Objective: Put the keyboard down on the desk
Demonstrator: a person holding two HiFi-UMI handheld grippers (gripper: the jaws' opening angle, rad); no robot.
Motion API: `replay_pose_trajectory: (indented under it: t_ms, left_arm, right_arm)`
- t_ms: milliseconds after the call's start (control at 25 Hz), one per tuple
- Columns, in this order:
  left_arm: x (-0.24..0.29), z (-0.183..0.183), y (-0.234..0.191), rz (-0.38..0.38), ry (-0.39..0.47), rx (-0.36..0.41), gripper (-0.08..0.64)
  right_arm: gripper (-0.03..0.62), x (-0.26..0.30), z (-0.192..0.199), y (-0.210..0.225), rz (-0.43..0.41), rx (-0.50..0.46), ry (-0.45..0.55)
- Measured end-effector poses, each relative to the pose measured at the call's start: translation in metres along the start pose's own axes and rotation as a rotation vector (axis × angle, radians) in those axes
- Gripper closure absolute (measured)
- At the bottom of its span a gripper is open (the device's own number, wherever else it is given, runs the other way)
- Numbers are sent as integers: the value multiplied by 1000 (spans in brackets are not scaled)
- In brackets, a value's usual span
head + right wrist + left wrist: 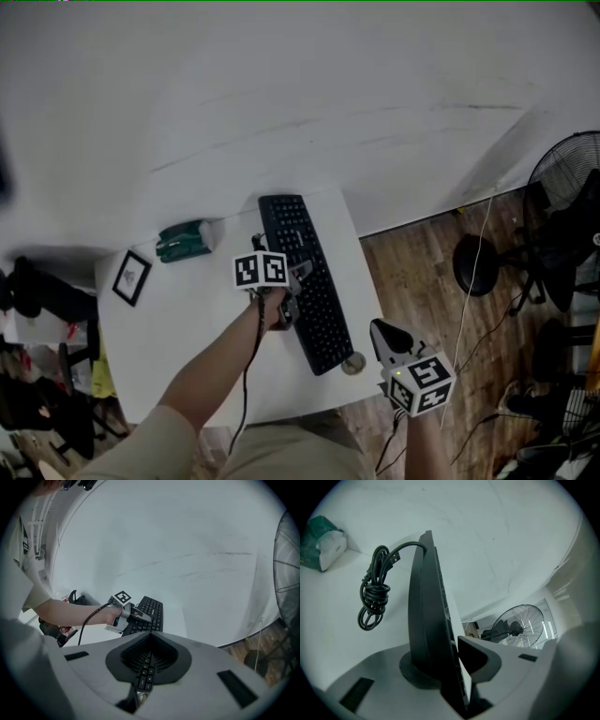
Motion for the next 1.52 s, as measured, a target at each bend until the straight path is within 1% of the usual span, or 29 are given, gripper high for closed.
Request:
replay_pose_trajectory:
  t_ms: [80,160,240,280,320,360,520,600,680,800,880,960,1080,1200,1280,1440,1520]
  left_arm:
    - [5,2,-10,-20,-14,-33,447]
    - [8,1,-14,-27,-8,-36,444]
    - [10,2,-18,-74,-8,6,407]
    - [13,5,-21,-115,-20,35,367]
    - [15,8,-25,-154,-35,62,312]
    - [17,11,-29,-178,-48,81,268]
    - [19,11,-33,-208,-55,101,252]
    - [18,8,-33,-246,-61,119,233]
    - [15,6,-37,-295,-68,151,187]
    - [8,7,-44,-349,-85,188,174]
    - [2,7,-46,-395,-87,235,170]
    - [-4,4,-43,-419,-82,297,170]
    - [-15,1,-28,-416,-61,379,170]
    - [-35,2,-9,-394,-18,449,170]
    - [-51,4,7,-361,27,485,170]
    - [-90,7,41,-266,140,530,172]
    - [-113,9,57,-238,191,572,177]
  right_arm:
    - [568,3,3,0,-4,6,-12]
    - [568,7,6,0,-14,14,-23]
    - [568,9,10,0,-20,25,-26]
    - [568,9,12,-1,-21,33,-24]
    - [568,10,13,-2,-20,42,-20]
    - [568,11,14,-3,-19,50,-17]
    - [568,16,15,-8,-23,69,-10]
    - [568,18,17,-11,-29,75,-11]
    - [568,19,18,-15,-35,76,-16]
    - [568,19,19,-21,-41,72,-19]
    - [568,17,20,-24,-42,71,-19]
    - [568,16,20,-25,-40,72,-17]
    - [568,12,16,-27,-33,65,-5]
    - [568,3,5,-29,-12,54,27]
    - [568,-6,-6,-31,5,53,64]
    - [568,-29,-36,-34,40,46,163]
    - [568,-43,-50,-38,55,38,214]
Point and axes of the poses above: the fingertips, and each gripper's own axes: x forward along the fingers, y to its right, z out of its underside, the point moved 4 cm from there along -x, backward along the fingers, and after that the axes turned 5 degrees about -y, right-handed, at the moved point
